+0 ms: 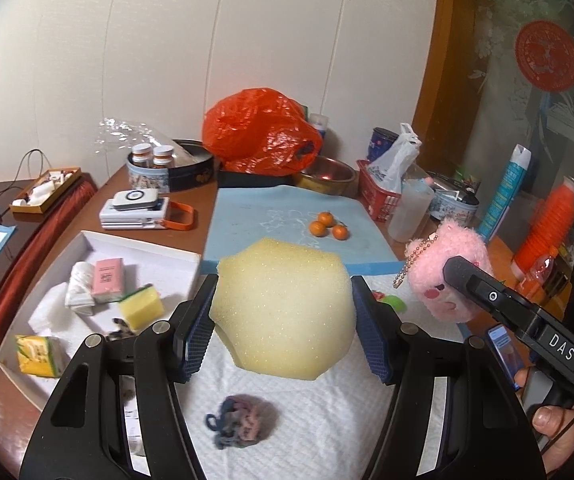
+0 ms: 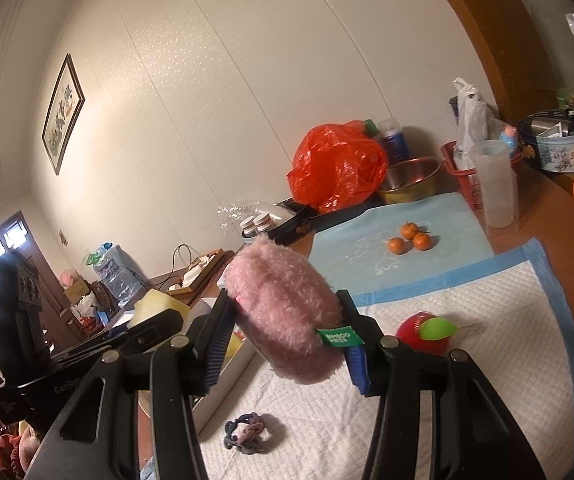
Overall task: Organize soft objects
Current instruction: 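Carry the foam disc and pink plush over the white tray and release both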
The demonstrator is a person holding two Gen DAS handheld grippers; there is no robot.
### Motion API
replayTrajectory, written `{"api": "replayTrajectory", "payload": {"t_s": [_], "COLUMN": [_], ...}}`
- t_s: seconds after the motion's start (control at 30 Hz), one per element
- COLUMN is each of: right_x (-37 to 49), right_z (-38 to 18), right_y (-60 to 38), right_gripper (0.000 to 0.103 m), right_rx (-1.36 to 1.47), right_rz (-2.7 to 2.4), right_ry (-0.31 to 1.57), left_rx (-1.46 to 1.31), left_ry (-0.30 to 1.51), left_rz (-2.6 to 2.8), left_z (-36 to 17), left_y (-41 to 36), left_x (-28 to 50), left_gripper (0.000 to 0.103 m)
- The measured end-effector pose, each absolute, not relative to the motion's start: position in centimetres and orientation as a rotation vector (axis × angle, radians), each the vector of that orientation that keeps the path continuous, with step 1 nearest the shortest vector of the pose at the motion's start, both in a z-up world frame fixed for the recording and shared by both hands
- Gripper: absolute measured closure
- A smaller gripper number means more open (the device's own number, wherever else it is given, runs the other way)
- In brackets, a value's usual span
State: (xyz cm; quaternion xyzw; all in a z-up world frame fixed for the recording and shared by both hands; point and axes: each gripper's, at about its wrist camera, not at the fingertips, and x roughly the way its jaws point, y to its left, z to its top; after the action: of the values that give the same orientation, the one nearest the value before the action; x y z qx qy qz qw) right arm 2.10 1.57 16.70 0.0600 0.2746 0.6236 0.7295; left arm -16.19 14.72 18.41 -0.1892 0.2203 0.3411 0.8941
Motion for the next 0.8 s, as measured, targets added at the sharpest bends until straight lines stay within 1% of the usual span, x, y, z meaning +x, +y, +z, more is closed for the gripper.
{"api": "replayTrajectory", "payload": {"t_s": [0.47, 0.8], "right_x": [-1.7, -4.6], "right_z": [16.8, 16.4], "right_y": [4.7, 7.6], "right_gripper": [0.053, 0.053], "right_rx": [0.093, 0.061], "right_rz": [1.413, 1.459], "right_ry": [0.610, 0.629], "left_rx": [-0.452, -0.498], "left_ry": [0.386, 0.385], "left_rz": [0.821, 0.905], "left_z": [18.9, 17.6], "left_y": [18.6, 21.5], "left_x": [-24.0, -28.5], "left_gripper": [0.039, 0.039]}}
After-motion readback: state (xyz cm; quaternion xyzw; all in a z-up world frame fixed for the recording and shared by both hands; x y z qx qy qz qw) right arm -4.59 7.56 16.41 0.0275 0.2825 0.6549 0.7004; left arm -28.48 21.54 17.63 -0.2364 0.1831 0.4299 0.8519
